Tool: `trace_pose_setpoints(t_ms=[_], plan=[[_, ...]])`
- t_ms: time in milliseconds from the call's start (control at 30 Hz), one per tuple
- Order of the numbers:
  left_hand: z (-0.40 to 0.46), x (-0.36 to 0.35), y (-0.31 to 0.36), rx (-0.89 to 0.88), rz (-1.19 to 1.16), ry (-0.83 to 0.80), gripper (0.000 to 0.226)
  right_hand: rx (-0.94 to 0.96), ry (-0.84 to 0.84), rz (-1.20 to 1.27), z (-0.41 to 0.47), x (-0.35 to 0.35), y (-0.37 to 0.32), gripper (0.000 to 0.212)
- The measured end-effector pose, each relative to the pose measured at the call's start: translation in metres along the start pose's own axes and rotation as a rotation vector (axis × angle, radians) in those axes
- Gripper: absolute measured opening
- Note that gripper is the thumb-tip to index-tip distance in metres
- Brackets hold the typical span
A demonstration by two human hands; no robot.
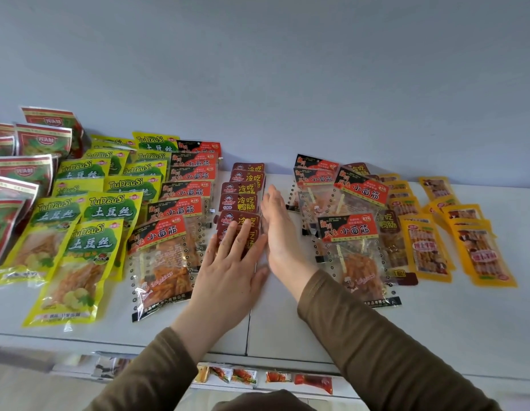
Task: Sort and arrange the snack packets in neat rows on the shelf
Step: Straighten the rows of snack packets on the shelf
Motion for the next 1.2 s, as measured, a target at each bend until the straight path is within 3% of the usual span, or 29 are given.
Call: trace_pose_setpoints(t_ms=[267, 433, 533, 633, 767, 867, 967, 1200], plan=[[-0.001, -0.002, -0.002, 0.029, -0.034, -0.034, 0.073, 0.026, -0.068, -0.030, -0.010, -0.008, -0.007, 0.061], [0.000, 0.005, 0.006, -0.041, -0.008, -0.041, 0.070, 0.143, -0.054, -0.191, -0.035, 0.017, -0.041, 0.045], [0.010, 0.019, 0.030, -0.076, -0.065, -0.023, 0.071, 0.295, 0.062, -0.394, -0.051, 0.064, -0.067, 0.037], [0.033, 0.030, 0.072, -0.146, -0.119, 0.001, 0.065, 0.430, 0.305, -0.663, -0.057, 0.126, -0.080, 0.034], [0.078, 0.015, 0.130, -0.261, -0.144, 0.007, 0.064, 0.307, 0.518, -1.076, -0.053, 0.193, -0.057, 0.048], [0.095, -0.012, 0.139, -0.257, -0.100, -0.047, 0.059, 0.242, 0.454, -1.207, -0.051, 0.194, -0.036, 0.051], [0.093, -0.023, 0.127, -0.207, -0.076, -0.061, 0.059, 0.327, 0.367, -1.223, -0.054, 0.168, -0.030, 0.047], [0.080, -0.004, 0.084, -0.109, -0.108, -0.118, 0.063, 0.378, 0.188, -1.022, -0.055, 0.114, -0.025, 0.046]])
Point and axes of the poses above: each hand's wrist, its own z-axis towards the middle knuckle, its own x-axis out of the back of the hand, y = z × x, the point moved 6 cm from there along z, towards the middle knuckle, and after that the axes turned 9 degrees about -z, right-handed, at the moved point
